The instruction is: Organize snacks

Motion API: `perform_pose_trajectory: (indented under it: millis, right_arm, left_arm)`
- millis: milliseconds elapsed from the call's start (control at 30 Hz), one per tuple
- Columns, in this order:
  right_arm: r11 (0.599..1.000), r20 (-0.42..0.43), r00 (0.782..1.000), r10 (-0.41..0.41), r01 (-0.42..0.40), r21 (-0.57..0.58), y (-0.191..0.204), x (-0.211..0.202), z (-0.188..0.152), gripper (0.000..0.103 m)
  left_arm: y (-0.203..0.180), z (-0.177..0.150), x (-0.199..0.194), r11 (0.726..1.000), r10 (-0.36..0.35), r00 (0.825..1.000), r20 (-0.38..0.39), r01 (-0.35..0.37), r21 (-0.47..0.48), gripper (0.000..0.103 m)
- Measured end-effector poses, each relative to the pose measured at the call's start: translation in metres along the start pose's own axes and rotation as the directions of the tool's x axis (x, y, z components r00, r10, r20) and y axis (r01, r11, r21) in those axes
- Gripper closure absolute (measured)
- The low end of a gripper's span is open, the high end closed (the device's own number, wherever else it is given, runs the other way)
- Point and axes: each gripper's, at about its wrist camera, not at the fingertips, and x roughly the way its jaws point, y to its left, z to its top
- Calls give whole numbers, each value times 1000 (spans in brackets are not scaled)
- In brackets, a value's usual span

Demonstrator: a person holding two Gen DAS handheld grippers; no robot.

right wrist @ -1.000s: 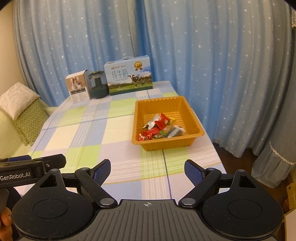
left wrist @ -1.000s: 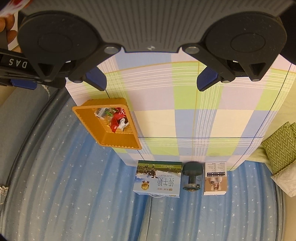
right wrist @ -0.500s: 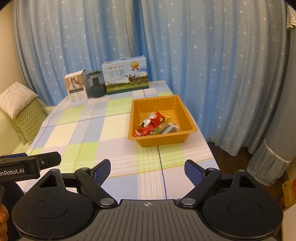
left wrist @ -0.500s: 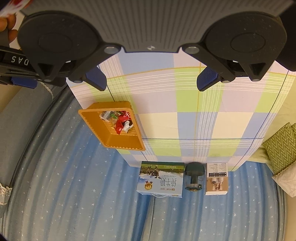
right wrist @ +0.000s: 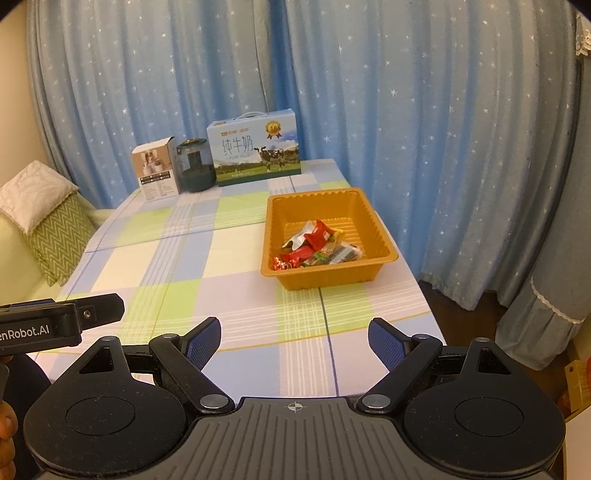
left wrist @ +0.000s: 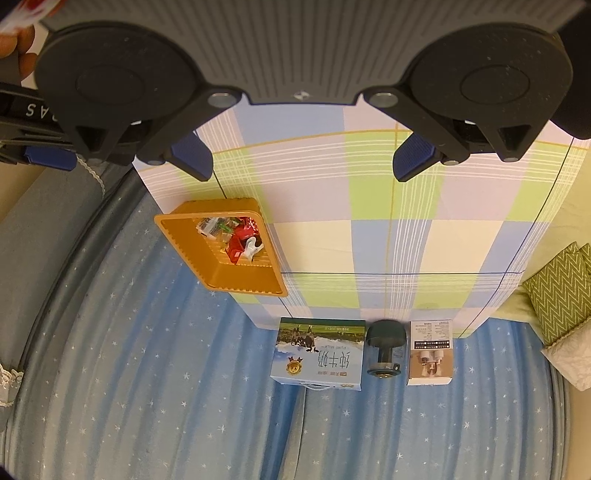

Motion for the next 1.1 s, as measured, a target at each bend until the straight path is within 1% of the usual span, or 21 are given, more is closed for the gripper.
perform_pose_trajectory:
  millis: [400, 1100]
  right_arm:
    - [1000, 9, 1000, 1, -1, 12, -1, 2, 0, 16]
    - [1000, 6, 1000, -3, 2, 21, -2, 4, -2, 16]
  left_arm:
    - [-2, -5, 3, 1000, 7, 1000, -8, -7, 23, 0]
    - [-2, -11, 9, 1000, 12, 1000, -21, -12, 28, 0]
